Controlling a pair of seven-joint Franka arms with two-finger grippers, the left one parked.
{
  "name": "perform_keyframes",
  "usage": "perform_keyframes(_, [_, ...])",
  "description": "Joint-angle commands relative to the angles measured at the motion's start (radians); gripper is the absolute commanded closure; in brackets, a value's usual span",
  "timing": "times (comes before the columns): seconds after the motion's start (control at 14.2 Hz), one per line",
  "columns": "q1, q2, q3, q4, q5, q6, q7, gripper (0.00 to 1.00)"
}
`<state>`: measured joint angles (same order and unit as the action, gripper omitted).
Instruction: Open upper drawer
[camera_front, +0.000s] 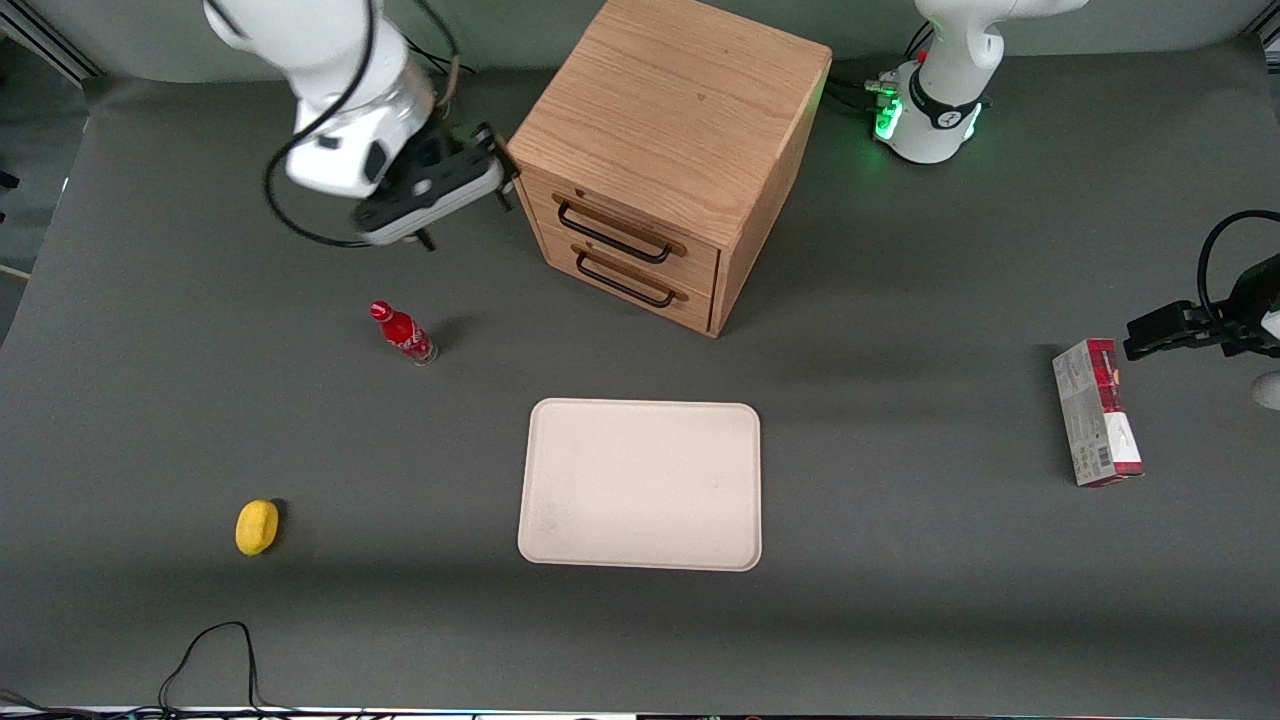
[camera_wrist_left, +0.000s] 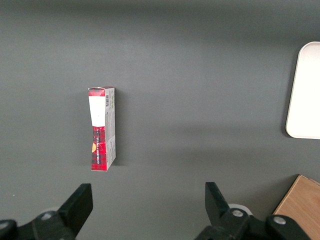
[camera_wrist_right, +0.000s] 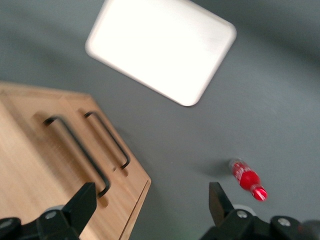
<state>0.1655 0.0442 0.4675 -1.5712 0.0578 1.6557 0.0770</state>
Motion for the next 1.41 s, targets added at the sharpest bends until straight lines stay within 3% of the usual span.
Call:
perform_keyframes(0.0, [-0.009, 0.065, 0.023, 0.045, 0.027, -0.046, -0.247, 0.00])
perform_keyframes(0.07, [-0.007, 0.083, 0.023, 0.046, 0.057, -0.047, -0.284, 0.00])
perform_keyframes(0.21, [-0.009, 0.114, 0.022, 0.045, 0.204, -0.047, -0.328, 0.00])
perform_keyframes(0.35, [-0.006, 0.155, 0.025, 0.042, 0.251, -0.047, -0.361, 0.00])
perform_keyframes(0.56, [0.008, 0.216, 0.063, 0.025, 0.235, -0.034, -0.361, 0.00])
perform_keyframes(0.77, [0.042, 0.267, 0.066, -0.007, 0.147, 0.015, -0.359, 0.00])
perform_keyframes(1.06, [0.061, 0.332, 0.066, -0.023, 0.085, 0.088, -0.349, 0.00])
perform_keyframes(1.34, [0.091, 0.368, 0.066, -0.044, 0.067, 0.153, -0.321, 0.00])
